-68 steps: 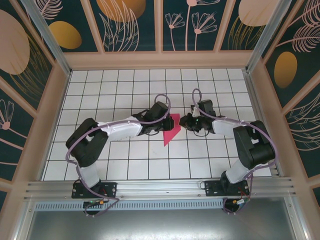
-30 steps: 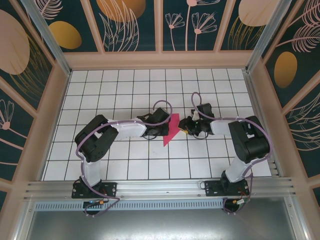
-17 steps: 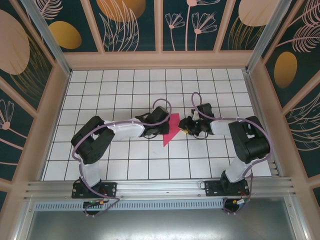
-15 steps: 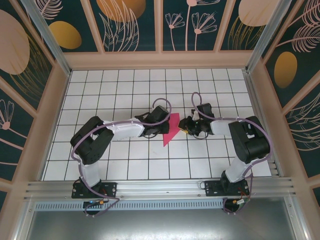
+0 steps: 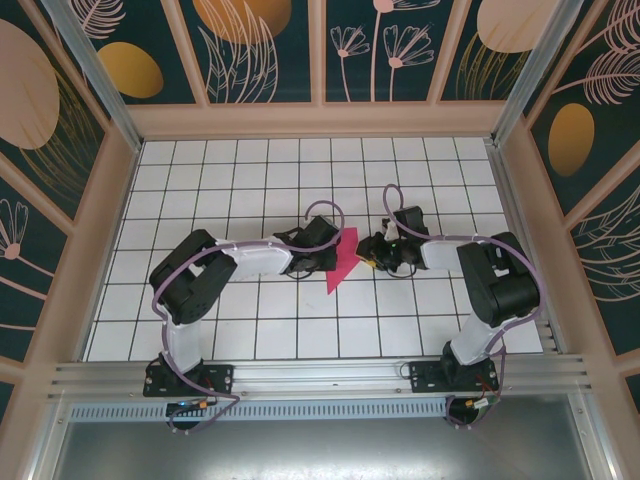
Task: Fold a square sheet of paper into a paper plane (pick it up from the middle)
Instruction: Fourth fold the wing at the center of the table.
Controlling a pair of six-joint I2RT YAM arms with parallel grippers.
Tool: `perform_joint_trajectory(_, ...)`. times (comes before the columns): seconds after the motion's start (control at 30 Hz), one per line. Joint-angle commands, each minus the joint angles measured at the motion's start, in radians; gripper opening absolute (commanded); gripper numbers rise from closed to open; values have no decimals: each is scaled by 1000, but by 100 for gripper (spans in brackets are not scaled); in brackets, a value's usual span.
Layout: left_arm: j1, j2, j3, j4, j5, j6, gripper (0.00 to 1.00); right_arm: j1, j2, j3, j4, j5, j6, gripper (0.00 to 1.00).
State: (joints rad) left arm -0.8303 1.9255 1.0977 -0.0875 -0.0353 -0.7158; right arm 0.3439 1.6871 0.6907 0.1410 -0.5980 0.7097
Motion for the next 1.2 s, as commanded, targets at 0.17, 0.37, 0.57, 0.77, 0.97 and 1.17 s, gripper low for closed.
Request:
perform_joint_trajectory(0.17,1,1,-8,-28,0,5,15,1,-25,1,-1,8,5,33)
perform_joint_trajectory(0.37,0,-71,-27,24,7,16,18,2,-29,0,-37,66,4,33)
perform_joint_trajectory(0.57,1,-77,-25,27,9,18,19,8,-11,3,-2,11,11,33)
perform_joint_trajectory(0.77,0,-69,-24,16,2,13,19,19,-3,7,19,-16,14,33)
perform_joint_trajectory(0.97,2,-59,-27,8,-5,9,19,23,-4,9,43,-41,13,33)
perform_joint_trajectory(1.17,0,-58,-19,1,-9,6,19,39,-20,1,91,-99,-53,33)
